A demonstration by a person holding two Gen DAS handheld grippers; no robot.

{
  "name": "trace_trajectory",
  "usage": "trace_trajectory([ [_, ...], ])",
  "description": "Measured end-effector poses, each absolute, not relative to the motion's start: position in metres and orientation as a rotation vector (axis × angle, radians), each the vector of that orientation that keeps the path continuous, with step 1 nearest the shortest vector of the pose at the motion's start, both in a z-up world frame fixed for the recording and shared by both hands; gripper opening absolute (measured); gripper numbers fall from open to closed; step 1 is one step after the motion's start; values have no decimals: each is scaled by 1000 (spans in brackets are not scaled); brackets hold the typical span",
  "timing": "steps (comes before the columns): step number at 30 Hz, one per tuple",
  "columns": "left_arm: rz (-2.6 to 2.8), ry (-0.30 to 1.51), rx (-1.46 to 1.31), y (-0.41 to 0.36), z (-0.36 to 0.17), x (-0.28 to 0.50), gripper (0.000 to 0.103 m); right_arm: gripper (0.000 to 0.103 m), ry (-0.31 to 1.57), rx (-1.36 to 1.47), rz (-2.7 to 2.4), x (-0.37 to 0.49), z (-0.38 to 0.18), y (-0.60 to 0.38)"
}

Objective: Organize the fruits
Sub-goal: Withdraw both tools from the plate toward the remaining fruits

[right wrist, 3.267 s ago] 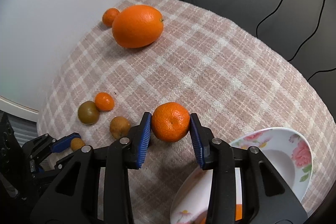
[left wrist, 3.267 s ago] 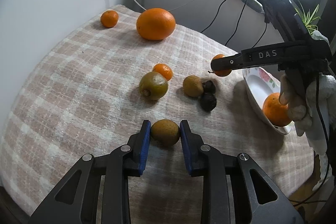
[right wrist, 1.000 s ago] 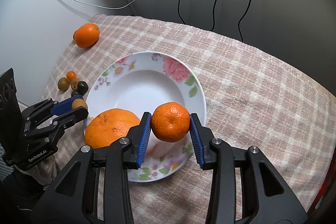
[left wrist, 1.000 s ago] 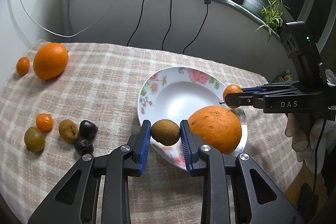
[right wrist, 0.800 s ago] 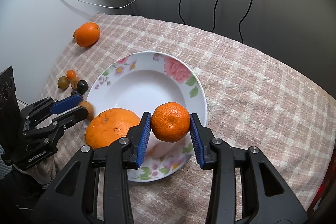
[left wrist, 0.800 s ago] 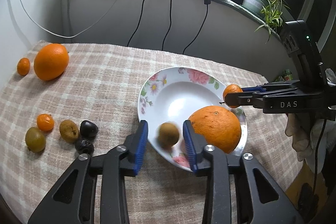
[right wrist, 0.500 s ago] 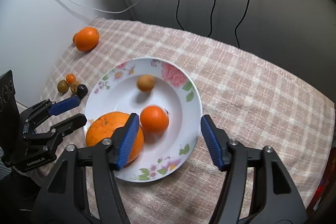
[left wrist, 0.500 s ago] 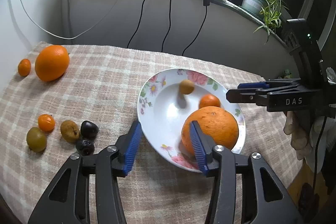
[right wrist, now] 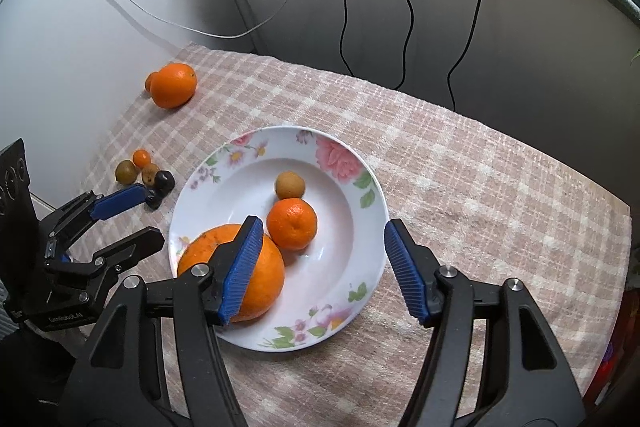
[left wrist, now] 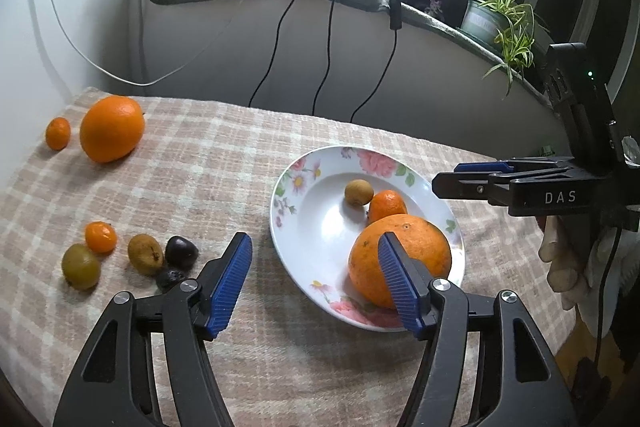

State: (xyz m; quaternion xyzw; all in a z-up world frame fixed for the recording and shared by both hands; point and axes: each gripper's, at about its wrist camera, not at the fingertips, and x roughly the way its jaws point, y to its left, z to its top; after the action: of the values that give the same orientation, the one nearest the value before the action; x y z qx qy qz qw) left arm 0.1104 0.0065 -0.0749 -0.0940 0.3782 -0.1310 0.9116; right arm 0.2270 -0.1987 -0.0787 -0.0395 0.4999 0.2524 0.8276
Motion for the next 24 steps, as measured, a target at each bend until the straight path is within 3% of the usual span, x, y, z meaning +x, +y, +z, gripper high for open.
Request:
trace_trajectory([
  [16, -215, 771, -175, 30, -69, 99, 65, 66, 942, -113, 604, 214, -62, -168],
  [18, -200, 768, -173, 37, -69, 96, 65, 70, 924, -146, 612, 212, -59, -161],
  [20, -186, 768, -173, 43, -69, 94, 65, 82, 905, -178, 623, 209, -57, -153],
  [24, -157, 774, -173, 57, -72, 90, 65, 82, 889, -222, 642, 205, -52, -137],
])
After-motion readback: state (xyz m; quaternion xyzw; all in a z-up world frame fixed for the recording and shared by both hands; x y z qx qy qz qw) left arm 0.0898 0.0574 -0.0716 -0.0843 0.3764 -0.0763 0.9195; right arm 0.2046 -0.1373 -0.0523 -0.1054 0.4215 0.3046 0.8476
